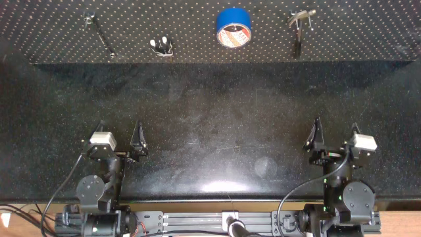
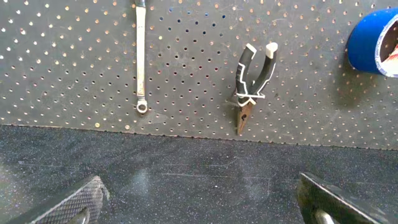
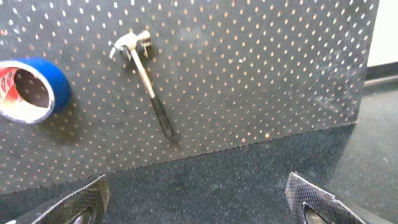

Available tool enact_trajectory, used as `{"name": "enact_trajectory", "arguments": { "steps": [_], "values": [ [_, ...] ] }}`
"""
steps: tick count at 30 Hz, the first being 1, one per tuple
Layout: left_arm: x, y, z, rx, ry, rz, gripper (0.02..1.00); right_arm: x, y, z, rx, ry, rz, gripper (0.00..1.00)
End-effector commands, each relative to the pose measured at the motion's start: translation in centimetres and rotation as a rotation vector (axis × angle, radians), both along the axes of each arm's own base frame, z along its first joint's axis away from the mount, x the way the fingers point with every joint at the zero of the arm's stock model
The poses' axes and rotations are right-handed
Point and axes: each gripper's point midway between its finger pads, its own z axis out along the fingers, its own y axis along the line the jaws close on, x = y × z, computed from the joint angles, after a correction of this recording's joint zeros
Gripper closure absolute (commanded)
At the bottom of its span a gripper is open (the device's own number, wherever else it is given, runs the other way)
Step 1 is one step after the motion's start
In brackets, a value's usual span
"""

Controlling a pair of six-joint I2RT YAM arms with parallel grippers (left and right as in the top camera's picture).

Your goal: Place Tools Onto Pegboard

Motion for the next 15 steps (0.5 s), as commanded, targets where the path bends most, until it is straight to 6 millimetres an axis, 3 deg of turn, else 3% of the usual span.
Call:
{"name": "enact_trajectory", "arguments": {
  "steps": [1,5,7,15],
  "values": [
    [0.0,0.3,-0.1,-0.002,0.001,0.015,0.023,0.4,0.4,-2.8,0.035,0.041,0.022,0.069],
    [0.0,0.3,-0.1,-0.002,0.001,0.015,0.023,1.2,0.3,-7.0,0.038,0.103,0.019,0.069],
    [0.0,0.3,-0.1,-0.002,0.001,0.015,0.023,1.6,0.3,-5.8,0.034,0.036,0.02,0.069],
    [0.0,0.3,-0.1,-0.002,0.001,0.015,0.023,2.1,0.3,-6.0,0.032,-0.006,0.022,0.066]
  ]
}}
